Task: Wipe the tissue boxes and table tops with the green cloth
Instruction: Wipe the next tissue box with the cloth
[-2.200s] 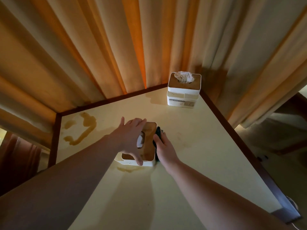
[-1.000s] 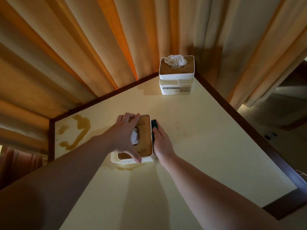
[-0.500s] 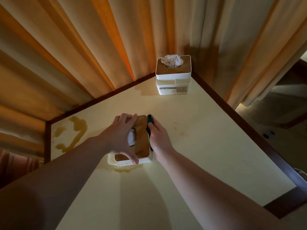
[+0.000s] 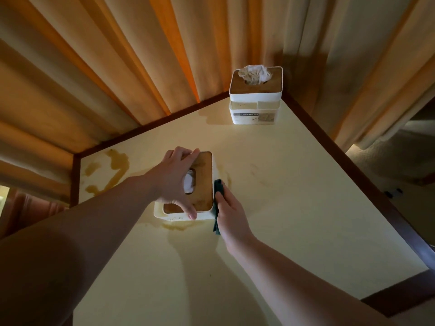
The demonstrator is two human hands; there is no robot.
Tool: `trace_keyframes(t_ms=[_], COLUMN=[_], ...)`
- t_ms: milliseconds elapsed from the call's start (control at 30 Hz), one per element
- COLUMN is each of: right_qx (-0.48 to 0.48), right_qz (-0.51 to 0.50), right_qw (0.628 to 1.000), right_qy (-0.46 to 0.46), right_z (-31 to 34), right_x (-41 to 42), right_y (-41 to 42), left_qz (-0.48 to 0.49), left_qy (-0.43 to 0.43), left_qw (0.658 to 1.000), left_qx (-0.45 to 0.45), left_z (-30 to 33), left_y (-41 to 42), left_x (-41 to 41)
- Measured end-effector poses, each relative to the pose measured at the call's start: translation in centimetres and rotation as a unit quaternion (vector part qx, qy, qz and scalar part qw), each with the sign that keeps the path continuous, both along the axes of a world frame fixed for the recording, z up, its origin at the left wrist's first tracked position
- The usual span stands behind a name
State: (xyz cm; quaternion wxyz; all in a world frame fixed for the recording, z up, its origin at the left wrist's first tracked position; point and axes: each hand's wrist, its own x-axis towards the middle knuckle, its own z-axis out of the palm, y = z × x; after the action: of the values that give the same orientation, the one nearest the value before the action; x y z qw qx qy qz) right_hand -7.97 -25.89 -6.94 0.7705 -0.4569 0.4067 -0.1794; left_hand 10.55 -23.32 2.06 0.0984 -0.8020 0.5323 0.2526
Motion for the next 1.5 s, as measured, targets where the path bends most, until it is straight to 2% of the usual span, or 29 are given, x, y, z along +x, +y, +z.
trace_keyframes(t_ms=[200, 367, 567, 767, 1033, 1167, 1267, 1500], right_qx=[-0.045, -0.007, -0.063, -0.031, -0.063, -0.035, -0.050, -0.091], right_qz=[0.023, 0.031, 0.061, 0.051, 0.049, 0.044, 0.058, 0.042], right_qw=[0.999, 0.999, 0.996, 0.997, 0.996, 0.998, 0.997, 0.995], right_qy=[-0.010, 0.004, -0.009, -0.038, -0.033, -0.013, 0.026, 0.025], right_z=[2.2, 0.4, -1.9, -3.4, 0.1, 0.4, -0.2, -1.3], right_x=[3.0, 5.3, 2.9, 0.2, 3.8, 5.5, 5.5, 2.3], right_y=[-4.6, -7.6, -4.7, -0.8, -5.5, -8.1, -7.7, -3.1], left_qz=[0.017, 0.040, 0.040, 0.045, 0.045, 0.039, 0.031, 0.047], left_qy=[0.009, 0.012, -0.008, -0.012, 0.003, 0.003, 0.002, 0.005], left_qw=[1.000, 0.999, 0.999, 0.999, 0.999, 0.999, 1.000, 0.999], left_qx=[-0.002, 0.002, 0.013, 0.015, 0.005, 0.001, -0.005, -0.021], left_z=[0.0, -0.2, -0.2, 0.0, -0.3, -0.4, -0.5, -0.9], left_y=[0.0, -0.3, -0.5, -0.7, -0.5, -0.4, -0.4, 0.5], left_x=[-0.2, -0.3, -0.5, -0.7, -0.4, -0.3, -0.3, -0.1])
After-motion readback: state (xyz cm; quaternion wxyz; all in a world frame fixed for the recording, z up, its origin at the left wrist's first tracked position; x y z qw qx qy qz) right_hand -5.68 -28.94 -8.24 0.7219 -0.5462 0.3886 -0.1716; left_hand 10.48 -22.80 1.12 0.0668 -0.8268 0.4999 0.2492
